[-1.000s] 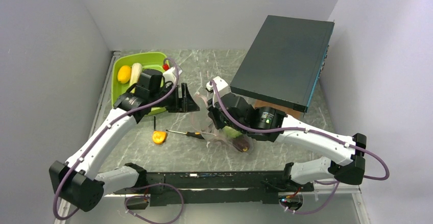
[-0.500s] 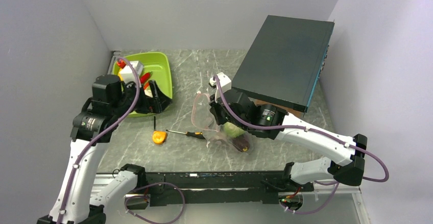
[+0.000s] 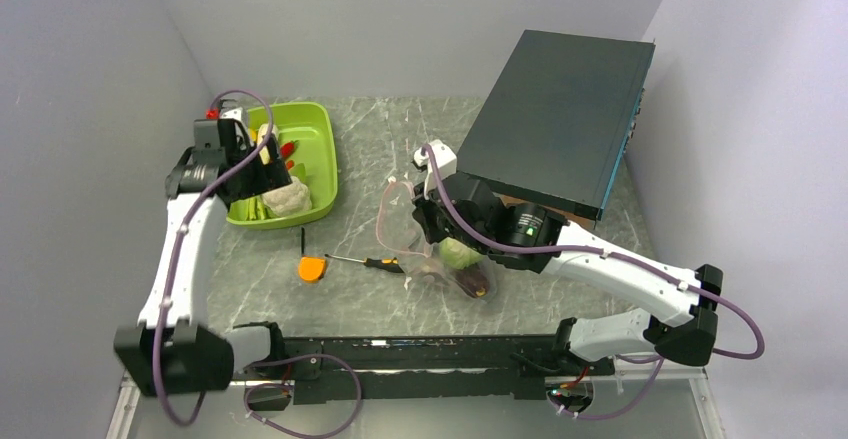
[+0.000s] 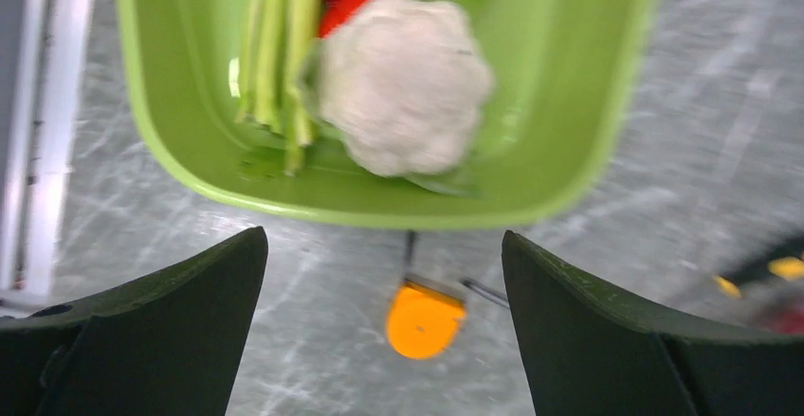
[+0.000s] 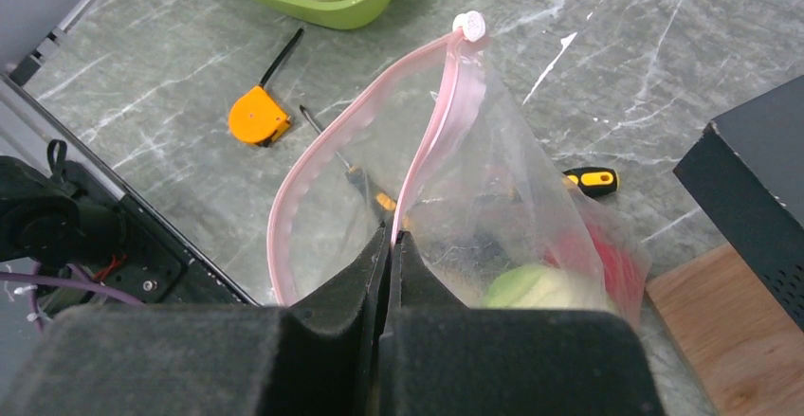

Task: Place the food in the zip-top bag and seal the zipper
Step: Pick up the fake vegetable from the bin.

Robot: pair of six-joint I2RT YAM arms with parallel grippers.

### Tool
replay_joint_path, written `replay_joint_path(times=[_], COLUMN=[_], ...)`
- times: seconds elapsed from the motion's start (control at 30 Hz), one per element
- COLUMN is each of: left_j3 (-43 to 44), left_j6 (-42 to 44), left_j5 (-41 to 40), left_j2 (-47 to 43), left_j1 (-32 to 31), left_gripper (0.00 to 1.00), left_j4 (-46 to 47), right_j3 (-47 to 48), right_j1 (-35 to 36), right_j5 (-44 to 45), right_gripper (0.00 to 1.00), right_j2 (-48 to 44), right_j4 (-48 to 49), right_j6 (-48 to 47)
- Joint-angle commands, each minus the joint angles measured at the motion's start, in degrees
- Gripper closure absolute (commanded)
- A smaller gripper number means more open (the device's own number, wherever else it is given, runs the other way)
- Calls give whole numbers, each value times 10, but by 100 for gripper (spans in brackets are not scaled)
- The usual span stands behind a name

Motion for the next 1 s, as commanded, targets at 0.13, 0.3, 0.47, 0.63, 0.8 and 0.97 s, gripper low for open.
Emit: replay_joint_path(times=[0.13, 0.3, 0.47, 0.63, 0.8, 0.97], left_j3=[-42, -45, -54, -39, -28, -25], left_j6=[81, 97, 98, 102, 100, 67], left_j5=[5, 76, 140, 104, 54, -13], left_j2=[128, 127, 123, 155, 176, 205], left_j1=[7, 17, 23, 24, 29, 30], left_gripper=[4, 5, 1, 0, 0, 0], left_j4=[79, 73, 92, 80, 103, 127], right_j3=[30, 25, 30, 23, 19, 39], right_j1=[-6, -6, -7, -6, -6, -6], right_j5=[-18, -27, -33, -33, -38, -51], right_gripper=[100, 100, 100, 100, 100, 100], right_j2=[-1, 5, 11, 1, -4, 19], right_j4=[20, 30, 21, 22, 26, 15], right_j6=[-10, -3, 5, 7, 2, -8])
